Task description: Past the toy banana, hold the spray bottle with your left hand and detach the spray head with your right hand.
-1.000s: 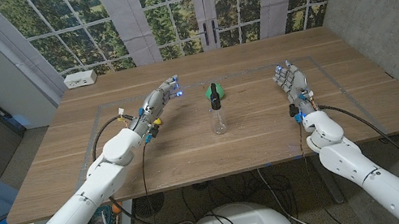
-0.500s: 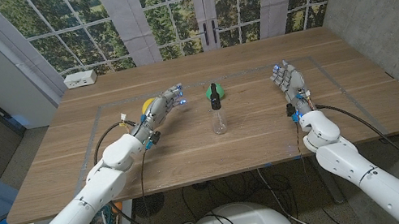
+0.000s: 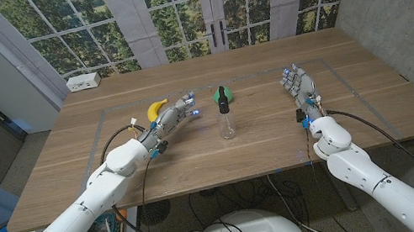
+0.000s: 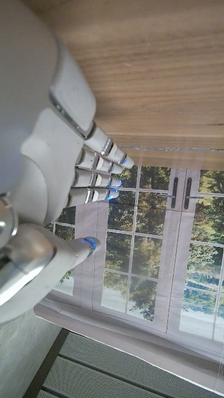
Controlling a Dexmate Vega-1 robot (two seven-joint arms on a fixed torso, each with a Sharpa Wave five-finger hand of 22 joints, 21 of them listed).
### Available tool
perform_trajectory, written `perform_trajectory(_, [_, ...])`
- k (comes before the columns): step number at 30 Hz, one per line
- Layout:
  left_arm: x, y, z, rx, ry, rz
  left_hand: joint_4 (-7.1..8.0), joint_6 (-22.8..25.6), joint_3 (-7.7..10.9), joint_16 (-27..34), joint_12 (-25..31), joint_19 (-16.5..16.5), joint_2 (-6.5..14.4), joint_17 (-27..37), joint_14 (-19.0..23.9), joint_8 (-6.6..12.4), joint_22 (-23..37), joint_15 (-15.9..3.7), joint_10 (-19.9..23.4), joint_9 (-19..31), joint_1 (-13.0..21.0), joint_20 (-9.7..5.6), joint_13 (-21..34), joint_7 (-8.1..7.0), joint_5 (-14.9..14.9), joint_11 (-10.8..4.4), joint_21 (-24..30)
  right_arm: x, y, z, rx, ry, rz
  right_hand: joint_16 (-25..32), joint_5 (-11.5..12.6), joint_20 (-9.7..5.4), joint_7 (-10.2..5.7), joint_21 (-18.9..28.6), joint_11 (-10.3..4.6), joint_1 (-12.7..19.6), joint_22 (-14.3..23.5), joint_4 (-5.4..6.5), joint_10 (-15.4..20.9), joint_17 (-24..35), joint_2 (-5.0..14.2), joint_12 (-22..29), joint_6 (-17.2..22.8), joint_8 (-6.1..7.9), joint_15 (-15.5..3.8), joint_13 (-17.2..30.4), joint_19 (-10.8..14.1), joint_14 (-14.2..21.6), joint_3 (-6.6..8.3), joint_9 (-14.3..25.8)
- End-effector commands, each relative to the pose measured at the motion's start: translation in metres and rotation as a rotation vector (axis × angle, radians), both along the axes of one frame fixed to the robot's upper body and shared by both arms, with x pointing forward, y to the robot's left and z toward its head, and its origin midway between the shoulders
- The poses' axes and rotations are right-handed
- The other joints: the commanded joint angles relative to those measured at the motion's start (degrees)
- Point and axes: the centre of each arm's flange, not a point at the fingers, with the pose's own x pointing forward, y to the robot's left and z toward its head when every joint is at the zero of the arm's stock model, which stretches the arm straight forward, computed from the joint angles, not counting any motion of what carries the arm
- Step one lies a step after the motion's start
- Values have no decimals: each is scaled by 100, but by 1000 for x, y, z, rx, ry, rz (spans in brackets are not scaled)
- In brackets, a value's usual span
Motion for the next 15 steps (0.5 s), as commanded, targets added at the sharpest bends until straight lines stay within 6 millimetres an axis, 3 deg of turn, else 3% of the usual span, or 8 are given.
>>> perform_trajectory(1, [-13,-13,14,277,-214,112,-10,-379,-256,-8,48,51,-17,10,-271,25,20,-133,-255,24,592,-54,30,-160,264,-199,-247,-8,-2,-3,6,-11,-14,-25,19,47,5,-9,-2,-25,10,18,60,16,-47,-23,65,-19,32,29,0,11,-18,24])
perform_trajectory(7, [-22,-24,16,396,-348,182,-1,-543,-520,-6,73,-136,-14,6,-487,78,23,-17,-452,47,1097,45,38,-386,498,-277,-538,-12,-3,-6,12,-14,-19,-26,11,51,6,-12,7,-68,10,40,71,22,-53,-23,70,-24,33,31,-4,14,-42,26])
perform_trajectory(15, [-22,-33,14,458,-390,165,10,-418,-670,8,112,-175,-35,6,-521,147,24,40,-438,61,1266,119,41,-411,619,-269,-646,-19,-4,-10,21,-15,-33,-24,3,64,10,-13,10,-119,11,65,75,29,-57,-28,74,-30,44,33,1,27,-69,28])
